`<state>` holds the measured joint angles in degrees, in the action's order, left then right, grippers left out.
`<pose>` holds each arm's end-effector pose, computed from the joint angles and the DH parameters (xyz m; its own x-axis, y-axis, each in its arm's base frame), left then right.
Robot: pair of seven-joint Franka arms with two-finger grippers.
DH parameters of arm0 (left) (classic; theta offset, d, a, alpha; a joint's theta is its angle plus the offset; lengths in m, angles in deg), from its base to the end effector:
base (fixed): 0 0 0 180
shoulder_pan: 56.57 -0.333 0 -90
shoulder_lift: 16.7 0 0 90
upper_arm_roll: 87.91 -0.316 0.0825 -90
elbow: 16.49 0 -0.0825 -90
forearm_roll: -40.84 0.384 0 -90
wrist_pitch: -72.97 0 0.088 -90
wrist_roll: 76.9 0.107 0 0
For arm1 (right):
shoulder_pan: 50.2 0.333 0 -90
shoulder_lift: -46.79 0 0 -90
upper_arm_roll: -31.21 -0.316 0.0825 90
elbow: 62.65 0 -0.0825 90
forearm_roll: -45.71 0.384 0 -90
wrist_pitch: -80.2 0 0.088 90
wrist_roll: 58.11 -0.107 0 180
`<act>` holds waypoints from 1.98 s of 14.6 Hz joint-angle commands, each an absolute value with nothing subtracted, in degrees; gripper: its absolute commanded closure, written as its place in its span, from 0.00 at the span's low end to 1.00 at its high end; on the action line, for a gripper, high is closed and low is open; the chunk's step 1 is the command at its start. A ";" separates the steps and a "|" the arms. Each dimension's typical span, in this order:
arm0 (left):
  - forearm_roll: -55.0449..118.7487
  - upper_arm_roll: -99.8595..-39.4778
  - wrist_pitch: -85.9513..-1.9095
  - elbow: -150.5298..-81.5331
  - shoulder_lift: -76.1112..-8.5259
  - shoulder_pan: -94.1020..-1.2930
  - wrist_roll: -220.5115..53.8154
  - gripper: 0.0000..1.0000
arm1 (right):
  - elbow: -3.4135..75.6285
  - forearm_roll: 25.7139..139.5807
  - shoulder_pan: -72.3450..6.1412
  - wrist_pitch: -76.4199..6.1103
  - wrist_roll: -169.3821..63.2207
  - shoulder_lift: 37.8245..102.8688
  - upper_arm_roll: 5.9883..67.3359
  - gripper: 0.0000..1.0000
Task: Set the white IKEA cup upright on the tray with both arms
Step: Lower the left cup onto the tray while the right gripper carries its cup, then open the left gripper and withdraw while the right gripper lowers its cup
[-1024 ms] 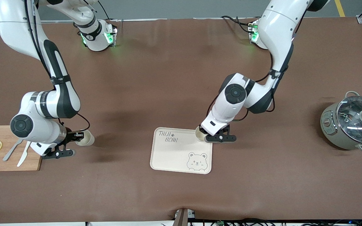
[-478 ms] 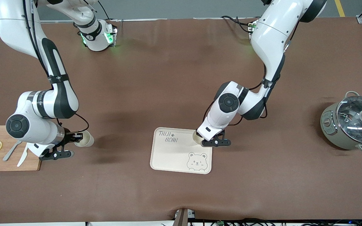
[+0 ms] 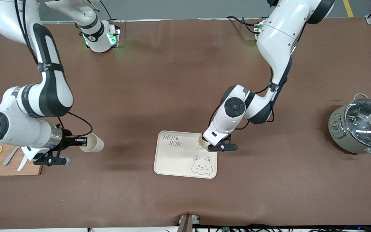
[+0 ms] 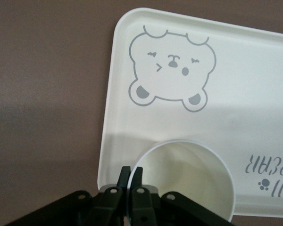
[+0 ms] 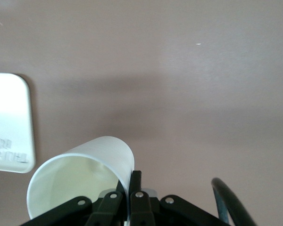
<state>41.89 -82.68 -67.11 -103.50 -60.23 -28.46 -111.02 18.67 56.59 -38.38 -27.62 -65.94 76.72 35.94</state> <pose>0.6143 -0.3901 0.2292 0.9930 0.0383 0.1119 0.0230 -0.9906 0.1348 0.6902 0.1103 0.3930 0.9950 -0.0613 -0.0789 -0.0710 -0.9895 -0.1259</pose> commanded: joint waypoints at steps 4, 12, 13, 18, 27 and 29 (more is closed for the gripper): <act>41.72 -84.04 -66.86 -101.92 -61.08 -27.74 -111.17 1.00 | 14.26 57.05 -29.38 -27.37 -84.81 77.99 36.40 1.00; 42.95 -84.04 -69.24 -101.92 -62.14 -27.92 -111.35 0.84 | 9.24 56.96 -19.80 -35.00 -105.55 84.40 36.40 1.00; 43.04 -84.04 -69.24 -102.01 -62.22 -27.92 -111.26 0.27 | 9.24 56.96 -18.57 -37.02 -107.75 85.28 36.40 1.00; 44.89 -84.04 -69.15 -102.01 -61.44 -27.92 -113.54 0.00 | 9.86 56.18 -15.23 -42.39 -112.68 88.97 36.49 1.00; 44.80 -84.04 -49.75 -97.63 -51.42 -29.49 -115.57 0.00 | 16.79 49.32 -12.15 -56.01 -119.10 91.70 36.57 1.00; 44.98 -83.78 -47.54 -97.53 -49.49 -33.35 -112.78 0.00 | 16.89 49.23 -11.71 -56.64 -119.46 92.49 36.66 1.00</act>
<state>43.85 -84.02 -50.00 -97.67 -51.17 -29.99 -114.66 15.97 50.16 -12.67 -55.26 -117.43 92.33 35.99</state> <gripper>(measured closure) 0.000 0.969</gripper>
